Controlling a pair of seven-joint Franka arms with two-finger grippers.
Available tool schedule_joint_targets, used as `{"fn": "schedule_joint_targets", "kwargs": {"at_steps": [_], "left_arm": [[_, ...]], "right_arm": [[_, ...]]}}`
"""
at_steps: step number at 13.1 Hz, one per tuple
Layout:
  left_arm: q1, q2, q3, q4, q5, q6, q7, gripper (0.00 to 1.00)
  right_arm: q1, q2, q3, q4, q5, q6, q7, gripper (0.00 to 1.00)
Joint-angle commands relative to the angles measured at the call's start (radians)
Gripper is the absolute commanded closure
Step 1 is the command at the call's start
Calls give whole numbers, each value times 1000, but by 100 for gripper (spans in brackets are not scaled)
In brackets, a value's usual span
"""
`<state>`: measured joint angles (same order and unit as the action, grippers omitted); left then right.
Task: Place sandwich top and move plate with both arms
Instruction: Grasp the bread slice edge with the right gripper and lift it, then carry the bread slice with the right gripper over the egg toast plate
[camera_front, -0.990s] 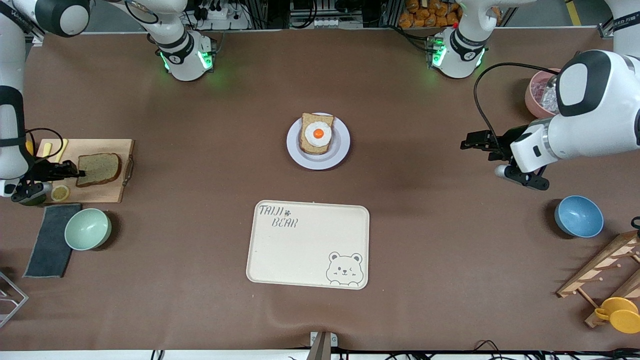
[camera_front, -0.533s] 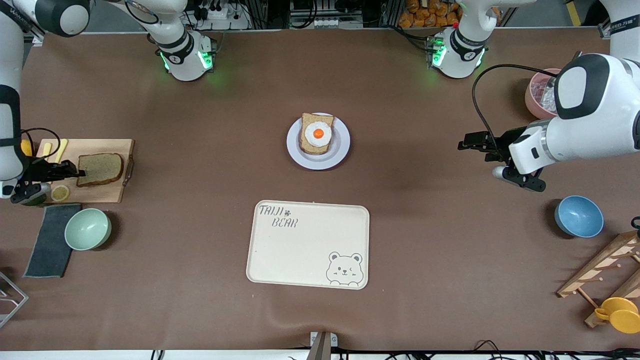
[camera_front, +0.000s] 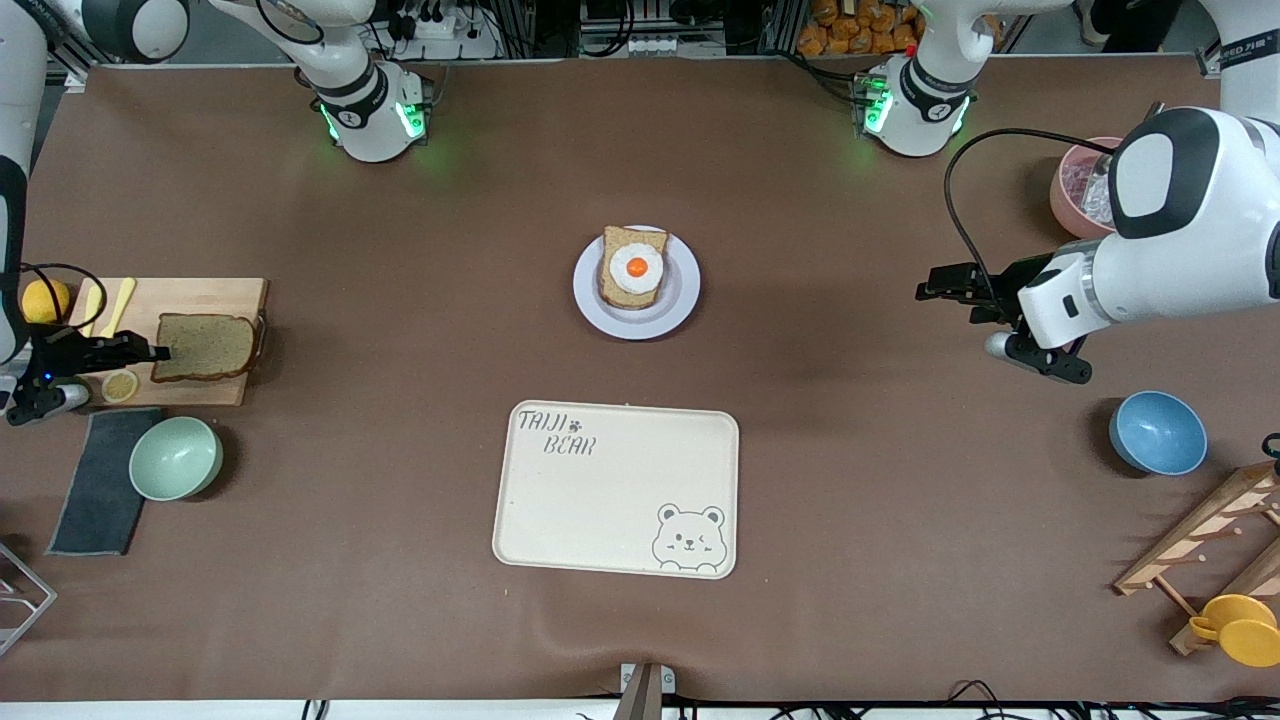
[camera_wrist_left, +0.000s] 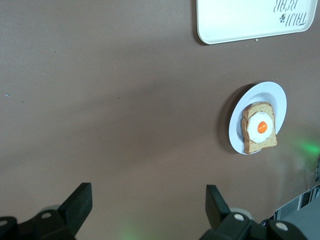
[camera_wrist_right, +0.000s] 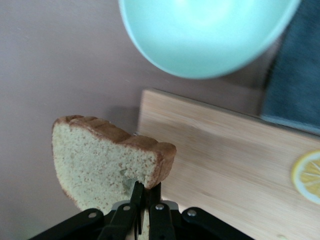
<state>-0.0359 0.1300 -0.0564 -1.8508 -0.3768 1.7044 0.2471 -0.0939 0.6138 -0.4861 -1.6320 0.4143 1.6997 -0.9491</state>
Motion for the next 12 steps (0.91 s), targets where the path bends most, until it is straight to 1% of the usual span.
{"fn": "schedule_joint_targets", "kwargs": {"at_steps": [1,4,7,9,10,11,12], "left_arm": [[10,-3,-3,-2,-24,6,24,0],[10,-1,-3,-2,-24,6,24,0],[11,-1,-3,-4,-24,6,27,0],[13,5,-3,-4,-24,4,56,0],[25,6,-3,-5,-24,4,79,0],[42,13,-5,-5,-25,3,104,0],[44,14,-5,-7,-27,1,116,0]], "right_arm": [[26,-48,50,-15,0,-43,148,100],[28,-86,145,-14,-12,-45,285,100],[28,-138,262,-17,-48,-42,470,100],[28,-152,338,-15,-69,-40,561,100],[28,-167,387,-15,-93,-38,622,100],[26,-180,449,-15,-138,-38,715,100],[23,-199,510,-18,-153,-40,810,100]]}}
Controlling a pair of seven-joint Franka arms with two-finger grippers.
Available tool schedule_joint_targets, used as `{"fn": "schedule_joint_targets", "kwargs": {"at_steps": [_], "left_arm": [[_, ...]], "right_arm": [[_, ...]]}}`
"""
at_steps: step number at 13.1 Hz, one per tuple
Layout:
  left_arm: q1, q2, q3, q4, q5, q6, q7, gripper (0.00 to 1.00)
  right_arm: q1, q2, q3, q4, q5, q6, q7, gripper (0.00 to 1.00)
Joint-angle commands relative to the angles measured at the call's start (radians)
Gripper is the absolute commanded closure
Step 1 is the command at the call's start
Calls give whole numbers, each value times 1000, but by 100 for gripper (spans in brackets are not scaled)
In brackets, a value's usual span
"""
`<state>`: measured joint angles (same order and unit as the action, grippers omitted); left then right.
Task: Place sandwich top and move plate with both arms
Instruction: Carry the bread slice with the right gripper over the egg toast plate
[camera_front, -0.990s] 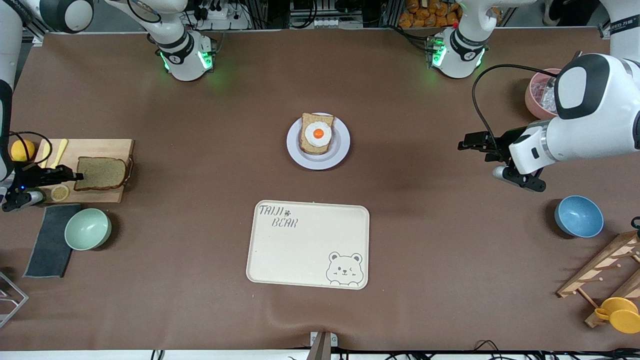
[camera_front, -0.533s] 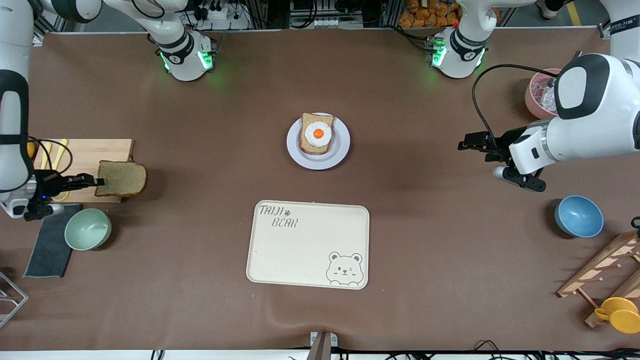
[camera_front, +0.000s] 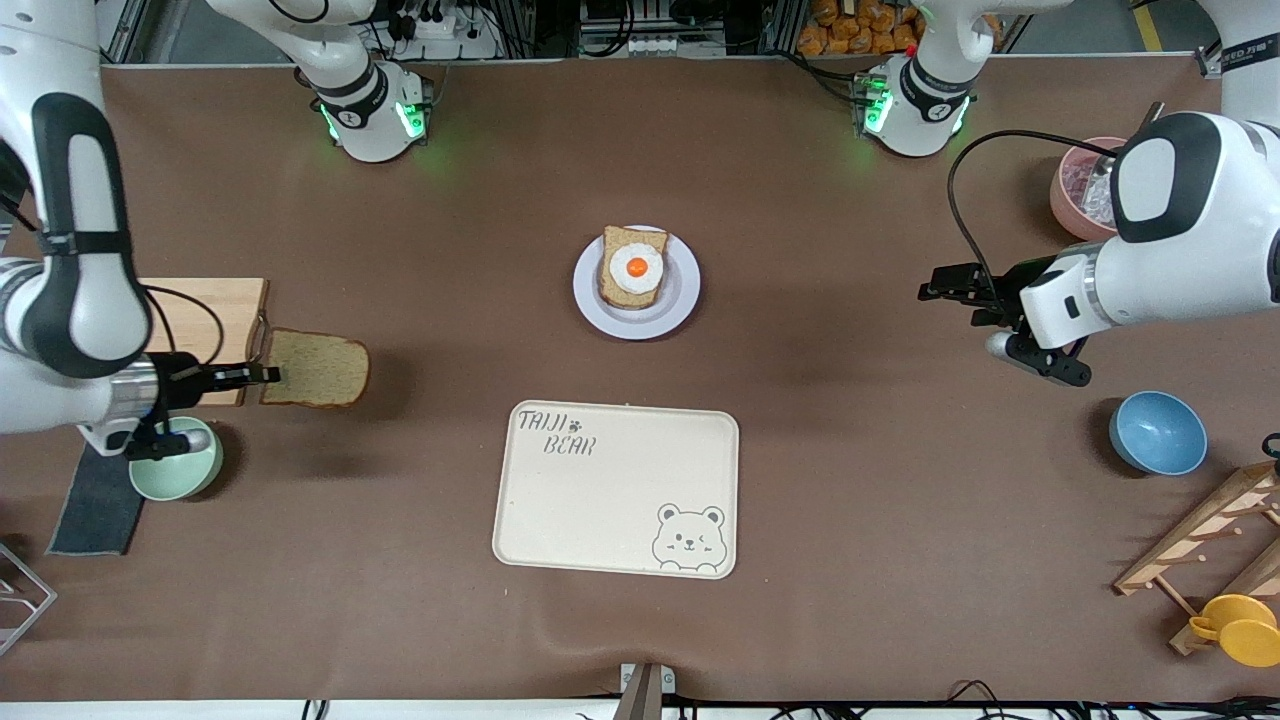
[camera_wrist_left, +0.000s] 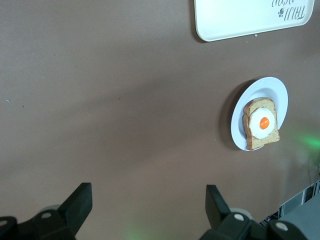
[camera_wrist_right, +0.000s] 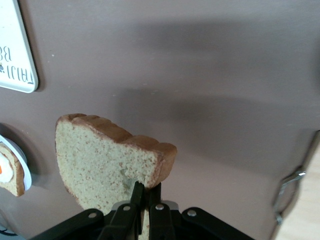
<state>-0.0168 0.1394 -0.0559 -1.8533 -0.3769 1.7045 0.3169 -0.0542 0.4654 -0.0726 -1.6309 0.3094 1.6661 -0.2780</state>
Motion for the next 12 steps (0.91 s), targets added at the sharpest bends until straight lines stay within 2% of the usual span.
{"fn": "schedule_joint_targets", "kwargs": {"at_steps": [1,4,5,8,11,12], "left_arm": [[21,3,-5,-4,-31,1,45,0],[9,-13,-10,9,-4,3,41,0],[8,-41,-24,17,48,4,31,0],[8,-76,-30,48,159,3,1,0],[11,-109,-70,77,280,3,-91,0],[14,-110,-70,88,285,4,-105,0]], "right_arm": [[-16,-60,144,-24,-50,-6,205,100],[-15,-71,253,-30,-39,-3,311,100],[-13,-76,301,-41,-39,0,377,100],[-24,-129,420,-185,-21,144,398,100],[-29,-154,545,-347,19,361,402,100],[-29,-154,583,-384,45,420,402,100]]}}
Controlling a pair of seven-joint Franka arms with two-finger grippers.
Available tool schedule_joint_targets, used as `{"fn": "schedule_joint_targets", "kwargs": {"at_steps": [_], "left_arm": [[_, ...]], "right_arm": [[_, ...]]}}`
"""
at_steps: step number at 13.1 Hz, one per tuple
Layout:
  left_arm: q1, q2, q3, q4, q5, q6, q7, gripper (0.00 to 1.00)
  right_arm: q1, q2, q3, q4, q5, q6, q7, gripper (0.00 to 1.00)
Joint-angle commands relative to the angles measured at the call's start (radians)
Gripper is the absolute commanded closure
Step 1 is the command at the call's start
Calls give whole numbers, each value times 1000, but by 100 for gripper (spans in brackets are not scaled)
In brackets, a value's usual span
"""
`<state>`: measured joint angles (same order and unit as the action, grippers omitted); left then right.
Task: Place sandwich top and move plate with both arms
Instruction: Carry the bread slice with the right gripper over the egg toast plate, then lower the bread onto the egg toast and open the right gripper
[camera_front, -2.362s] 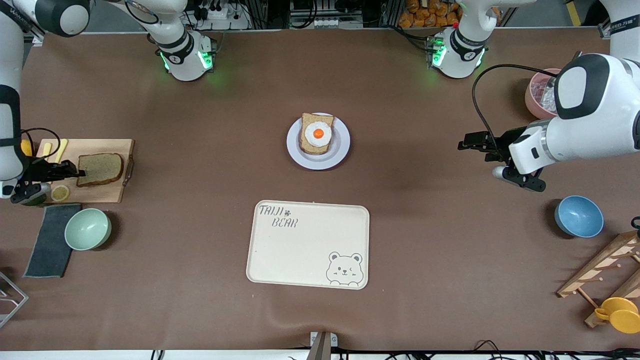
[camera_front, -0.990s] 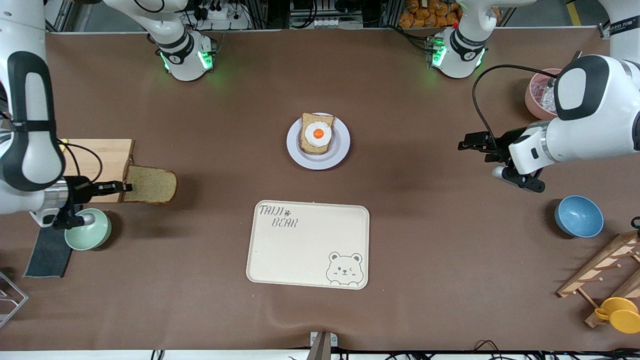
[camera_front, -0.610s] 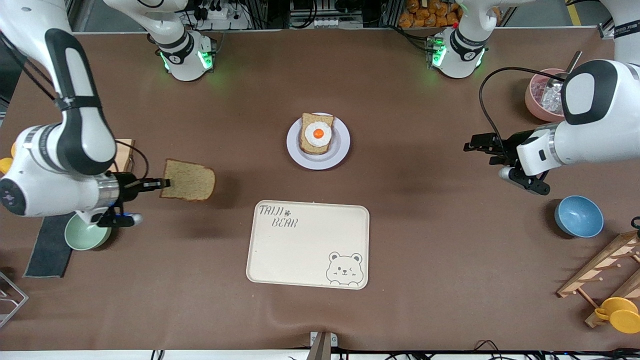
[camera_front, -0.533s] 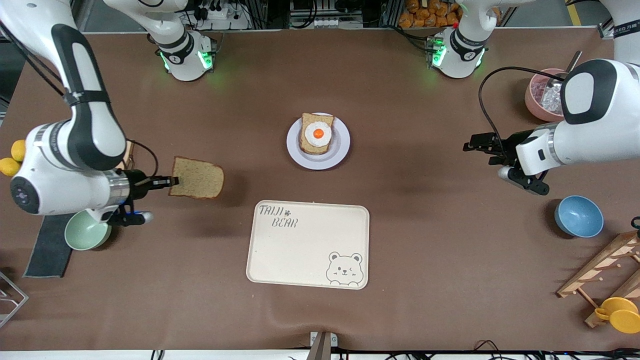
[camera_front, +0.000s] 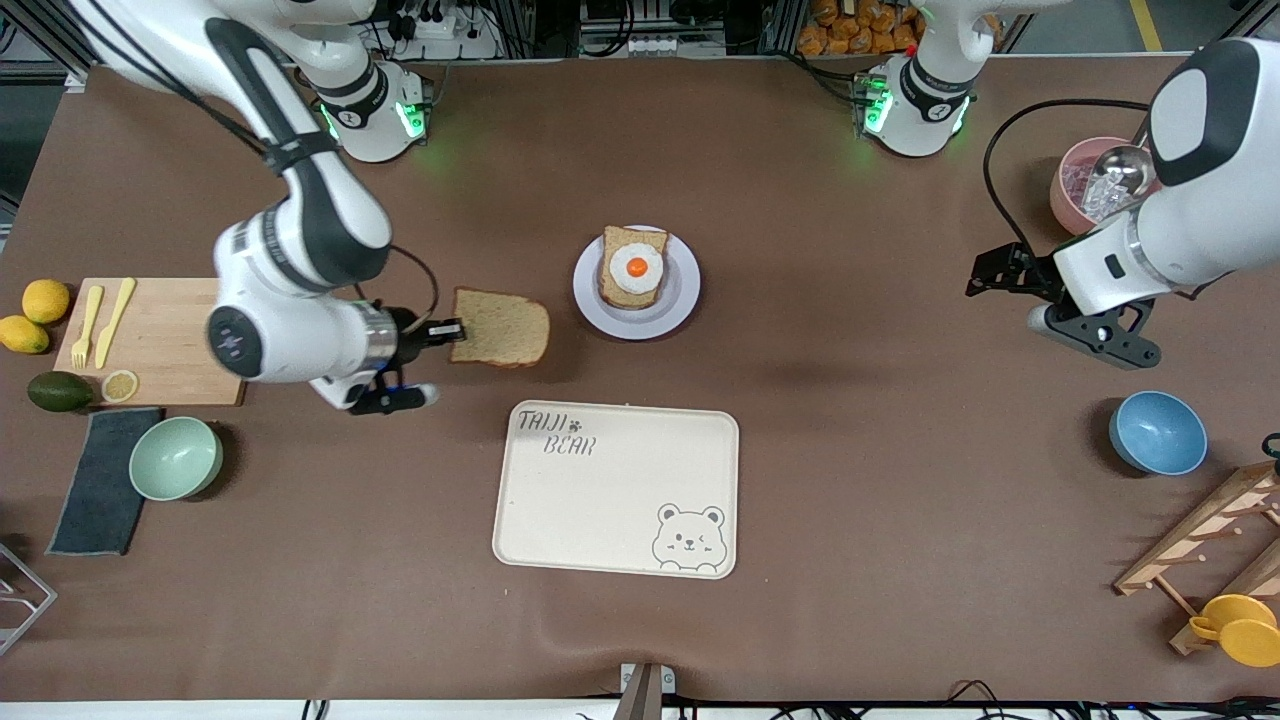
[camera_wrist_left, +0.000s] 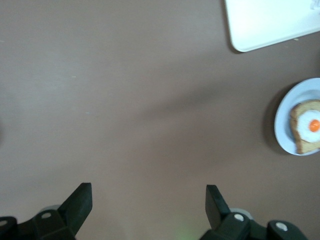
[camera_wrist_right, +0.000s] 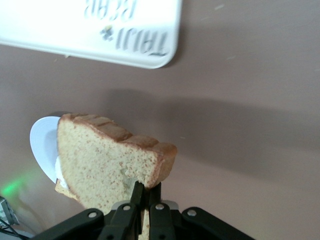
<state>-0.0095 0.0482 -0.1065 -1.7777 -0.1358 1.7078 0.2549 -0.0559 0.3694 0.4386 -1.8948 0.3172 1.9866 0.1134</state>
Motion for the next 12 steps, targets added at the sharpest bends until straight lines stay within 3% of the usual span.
{"fn": "schedule_joint_targets", "kwargs": {"at_steps": [1,7,12], "left_arm": [[8,-19,-19,23,44,1,-48,0],[10,-27,-13,24,39,7,-48,0],[17,-16,-19,8,4,4,-57,0]], "right_arm": [[-25,-58,104,-145,52,147,14,100],[2,-41,268,-274,108,414,156,100],[36,-10,287,-314,108,517,172,100]]}}
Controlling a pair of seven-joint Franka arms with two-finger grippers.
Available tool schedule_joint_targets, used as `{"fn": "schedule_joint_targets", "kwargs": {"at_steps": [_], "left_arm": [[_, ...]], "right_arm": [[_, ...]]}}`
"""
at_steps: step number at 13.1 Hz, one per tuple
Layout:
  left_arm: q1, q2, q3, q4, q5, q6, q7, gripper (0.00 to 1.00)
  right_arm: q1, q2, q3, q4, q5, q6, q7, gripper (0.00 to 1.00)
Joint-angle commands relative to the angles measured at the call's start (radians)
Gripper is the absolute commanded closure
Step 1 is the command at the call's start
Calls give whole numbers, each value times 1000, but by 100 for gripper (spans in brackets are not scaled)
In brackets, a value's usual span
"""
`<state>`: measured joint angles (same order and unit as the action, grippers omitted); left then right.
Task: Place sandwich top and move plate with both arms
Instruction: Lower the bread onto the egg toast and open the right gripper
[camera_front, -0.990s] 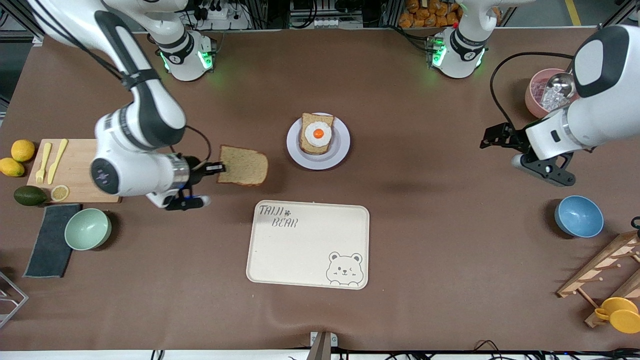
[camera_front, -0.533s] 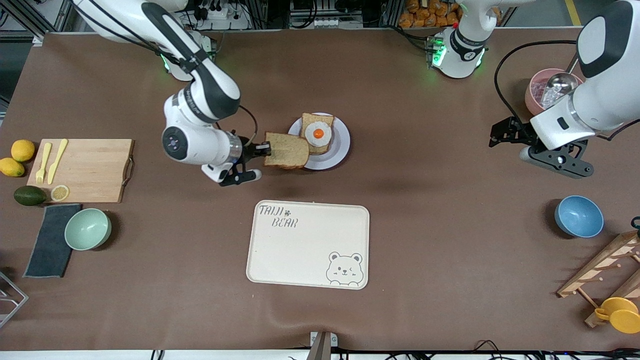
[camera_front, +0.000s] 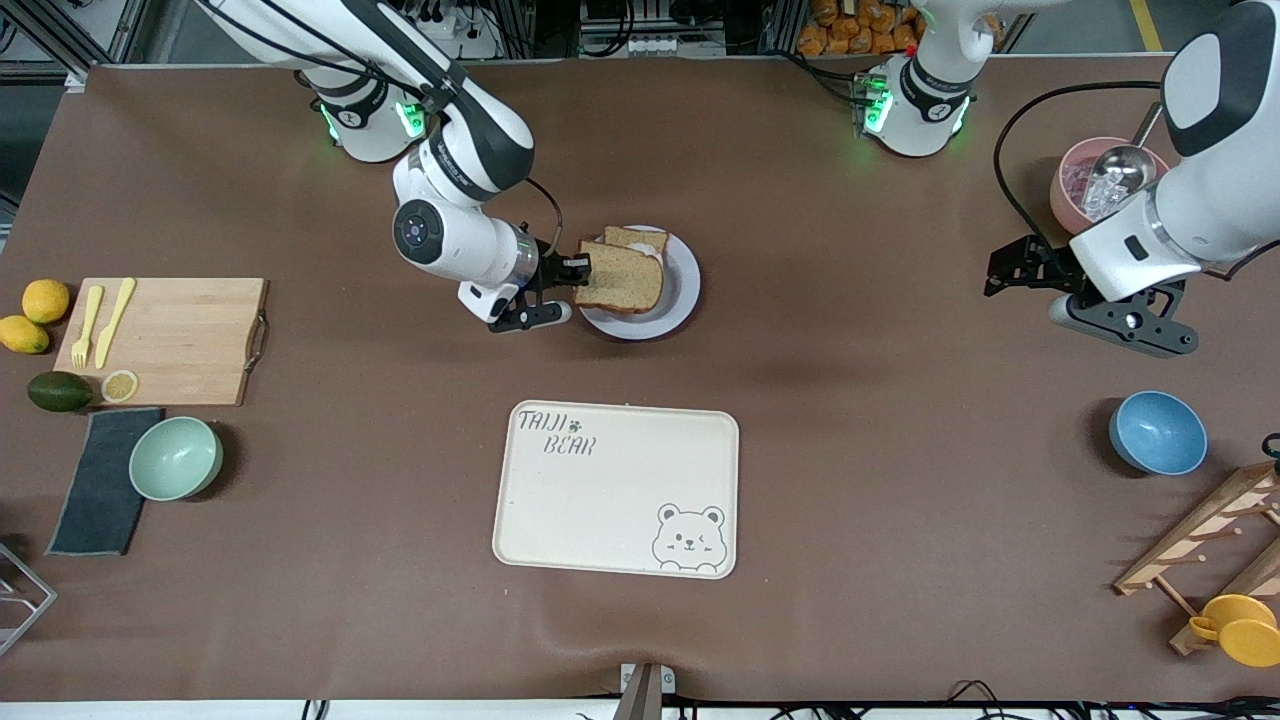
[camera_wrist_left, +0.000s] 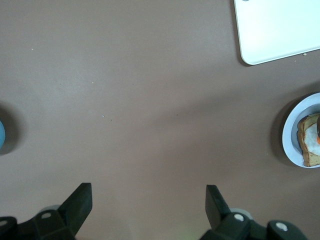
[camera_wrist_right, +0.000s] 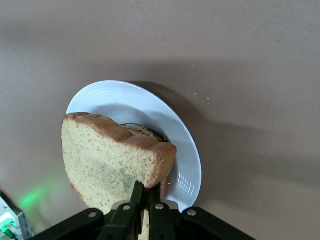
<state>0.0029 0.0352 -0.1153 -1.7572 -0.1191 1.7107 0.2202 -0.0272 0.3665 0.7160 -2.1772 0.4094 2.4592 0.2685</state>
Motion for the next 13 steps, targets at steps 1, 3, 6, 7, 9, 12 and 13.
{"fn": "schedule_joint_targets", "kwargs": {"at_steps": [1,3,6,7,9,12,13], "left_arm": [[5,0,-10,-27,-36,1,-25,0],[-1,9,-12,-53,-77,1,-27,0],[-1,14,-12,-99,-137,1,-27,0],[-1,17,-12,-106,-152,3,-27,0],[-3,25,-14,-110,-177,3,-27,0],[-4,26,-14,-122,-198,3,-27,0],[-4,32,-14,-126,-206,3,-27,0]], "right_arm": [[15,6,10,-33,15,62,21,100],[36,18,10,-35,15,76,49,100],[64,19,10,-47,15,89,87,100],[72,19,10,-58,14,118,87,100],[82,41,10,-69,15,155,101,100],[73,60,10,-64,14,155,156,55],[70,60,8,-64,14,149,167,24]]}}
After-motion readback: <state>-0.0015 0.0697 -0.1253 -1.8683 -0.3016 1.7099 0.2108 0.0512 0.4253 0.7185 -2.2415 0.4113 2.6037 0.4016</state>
